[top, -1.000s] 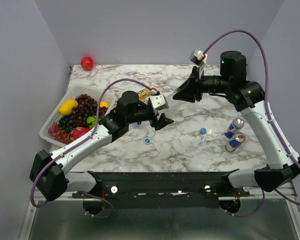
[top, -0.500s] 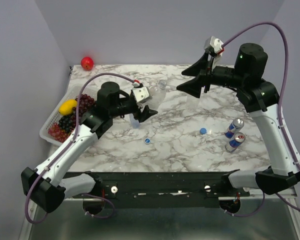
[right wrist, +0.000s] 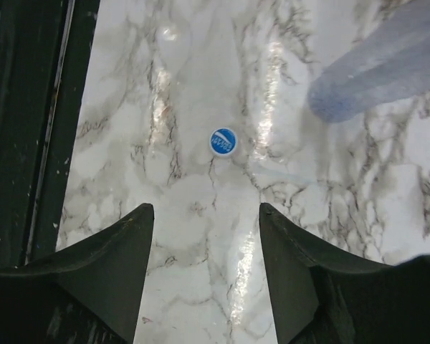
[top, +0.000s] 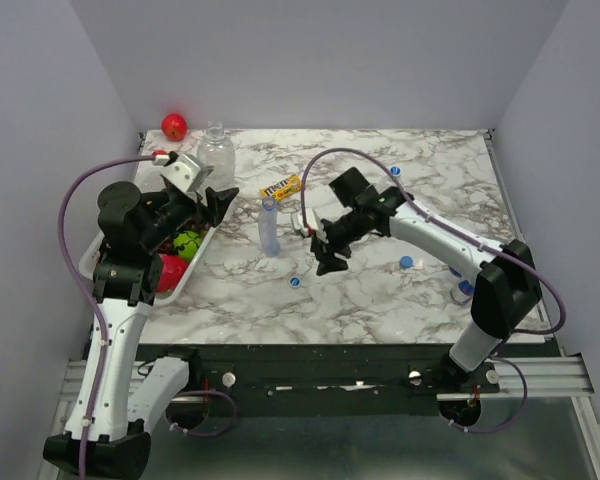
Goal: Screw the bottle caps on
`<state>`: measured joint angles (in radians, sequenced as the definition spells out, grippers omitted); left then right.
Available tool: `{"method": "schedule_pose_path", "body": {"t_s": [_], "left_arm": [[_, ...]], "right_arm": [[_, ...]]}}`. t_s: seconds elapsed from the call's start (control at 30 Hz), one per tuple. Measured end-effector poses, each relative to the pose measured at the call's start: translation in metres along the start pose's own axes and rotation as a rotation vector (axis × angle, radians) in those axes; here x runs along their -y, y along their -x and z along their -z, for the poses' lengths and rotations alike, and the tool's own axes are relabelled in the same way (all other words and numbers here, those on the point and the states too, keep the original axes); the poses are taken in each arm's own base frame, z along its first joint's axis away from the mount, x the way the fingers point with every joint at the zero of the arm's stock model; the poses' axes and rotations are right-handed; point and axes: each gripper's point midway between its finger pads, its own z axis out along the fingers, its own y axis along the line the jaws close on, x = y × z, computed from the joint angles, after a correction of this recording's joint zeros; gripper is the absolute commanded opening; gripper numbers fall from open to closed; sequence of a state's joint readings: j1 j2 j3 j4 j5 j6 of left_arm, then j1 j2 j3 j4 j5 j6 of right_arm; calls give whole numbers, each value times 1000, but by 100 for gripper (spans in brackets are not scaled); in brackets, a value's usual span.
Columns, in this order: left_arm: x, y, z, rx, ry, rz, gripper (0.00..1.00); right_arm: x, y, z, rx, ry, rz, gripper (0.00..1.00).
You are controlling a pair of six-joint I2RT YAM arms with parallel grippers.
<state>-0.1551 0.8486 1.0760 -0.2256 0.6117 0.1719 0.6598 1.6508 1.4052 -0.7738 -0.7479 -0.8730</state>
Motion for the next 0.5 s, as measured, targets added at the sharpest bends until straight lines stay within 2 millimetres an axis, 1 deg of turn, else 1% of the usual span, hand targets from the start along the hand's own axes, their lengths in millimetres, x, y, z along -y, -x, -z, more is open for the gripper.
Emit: {"method": "schedule_pose_path", "body": {"t_s": [0.07,0.13,0.27,0.4,0.5], "left_arm": [[-17,-2,10,-1,86,54,0],[-30,-4,20,3,161,108,0],[-43,-9,33,6,244,188,0],[-52,-12,39,8,294,232,0],[-53,-12,40,8,302,247,0]], "right_arm": [[-9,-15,-20,-54,47,51,66],[-12,-22,-32,-88,66,105,65],[-5,-29,-57,-124,74,197,61],[4,-42,-88,-163,100,206,58],[3,-56,-105,-198,129,201,58]]}}
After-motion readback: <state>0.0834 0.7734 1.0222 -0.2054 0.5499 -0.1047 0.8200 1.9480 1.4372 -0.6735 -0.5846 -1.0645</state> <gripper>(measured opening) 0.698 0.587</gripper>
